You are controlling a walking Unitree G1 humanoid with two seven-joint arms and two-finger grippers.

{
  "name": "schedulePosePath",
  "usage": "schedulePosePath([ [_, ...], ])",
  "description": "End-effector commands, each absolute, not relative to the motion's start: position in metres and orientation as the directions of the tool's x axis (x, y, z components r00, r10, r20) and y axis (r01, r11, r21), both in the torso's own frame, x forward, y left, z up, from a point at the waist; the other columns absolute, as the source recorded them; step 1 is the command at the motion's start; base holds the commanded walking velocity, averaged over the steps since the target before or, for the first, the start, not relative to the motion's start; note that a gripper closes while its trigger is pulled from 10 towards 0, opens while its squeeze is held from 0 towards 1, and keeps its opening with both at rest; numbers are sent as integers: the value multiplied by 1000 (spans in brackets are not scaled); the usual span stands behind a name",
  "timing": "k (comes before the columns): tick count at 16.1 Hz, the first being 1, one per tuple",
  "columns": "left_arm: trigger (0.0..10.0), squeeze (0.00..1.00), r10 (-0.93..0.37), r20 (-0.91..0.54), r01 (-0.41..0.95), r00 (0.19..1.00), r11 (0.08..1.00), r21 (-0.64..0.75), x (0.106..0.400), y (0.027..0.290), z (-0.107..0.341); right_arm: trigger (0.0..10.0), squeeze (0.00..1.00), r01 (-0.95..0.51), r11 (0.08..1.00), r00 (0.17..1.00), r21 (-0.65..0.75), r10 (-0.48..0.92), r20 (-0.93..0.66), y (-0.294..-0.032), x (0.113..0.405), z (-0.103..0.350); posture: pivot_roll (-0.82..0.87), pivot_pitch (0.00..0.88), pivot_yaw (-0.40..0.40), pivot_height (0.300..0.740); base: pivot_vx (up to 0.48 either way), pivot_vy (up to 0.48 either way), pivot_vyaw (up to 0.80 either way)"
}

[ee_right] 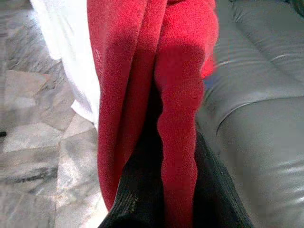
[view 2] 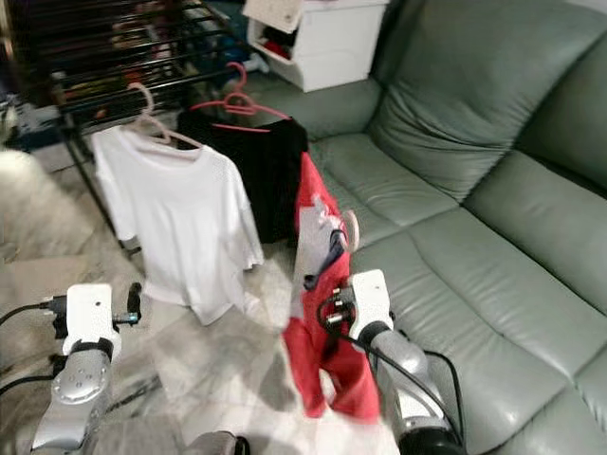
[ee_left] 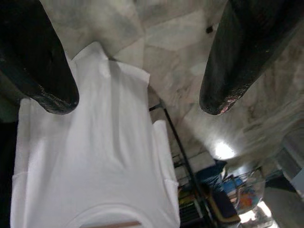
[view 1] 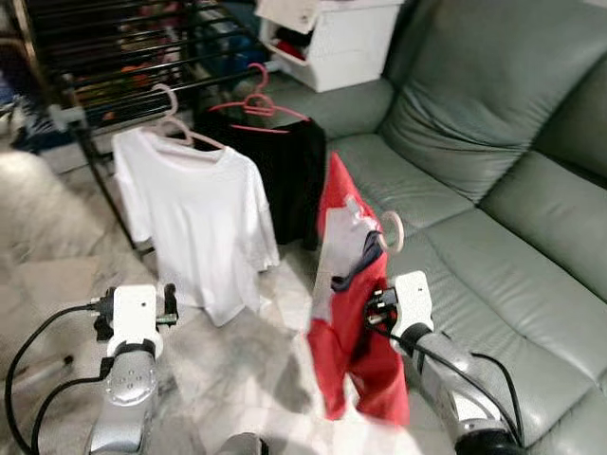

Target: Hang hanger

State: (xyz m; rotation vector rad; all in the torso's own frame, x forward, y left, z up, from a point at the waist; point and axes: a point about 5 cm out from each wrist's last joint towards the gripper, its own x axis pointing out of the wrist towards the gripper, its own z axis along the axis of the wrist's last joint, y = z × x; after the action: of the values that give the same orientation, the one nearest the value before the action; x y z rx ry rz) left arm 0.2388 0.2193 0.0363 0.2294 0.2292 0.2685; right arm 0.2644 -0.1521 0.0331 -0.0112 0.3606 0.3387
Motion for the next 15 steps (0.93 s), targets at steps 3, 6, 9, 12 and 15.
schedulePosePath([
  [3, 10000, 0, 274, -188, -228, 943, 945, 235, 250, 217, 41, 10000, 0, -354, 935, 892, 16, 343, -294, -147, 271, 47, 2, 0, 3, 740, 0, 0, 556],
  [6, 10000, 0, 305, -157, -264, 939, 935, 235, 257, 215, 46, 10000, 0, -376, 927, 887, 1, 360, -291, -147, 277, 52, 9, 0, -13, 740, 0, 0, 371],
  [9, 10000, 0, 304, -126, -271, 944, 935, 228, 263, 213, 54, 10000, 0, -373, 926, 905, -59, 349, -245, -144, 289, 65, 11, 0, -13, 740, 0, 0, 0],
  [12, 10000, 0, 267, -144, -228, 953, 943, 241, 263, 211, 50, 10000, 0, -318, 948, 931, -33, 305, -200, -138, 291, 68, 4, 0, 1, 740, 0, 0, 800],
  [15, 10000, 0, 260, -156, -224, 953, 950, 216, 261, 202, 50, 10000, 0, -225, 974, 966, 20, 226, -128, -145, 291, 76, 2, 0, 13, 740, 0, 0, 800],
])
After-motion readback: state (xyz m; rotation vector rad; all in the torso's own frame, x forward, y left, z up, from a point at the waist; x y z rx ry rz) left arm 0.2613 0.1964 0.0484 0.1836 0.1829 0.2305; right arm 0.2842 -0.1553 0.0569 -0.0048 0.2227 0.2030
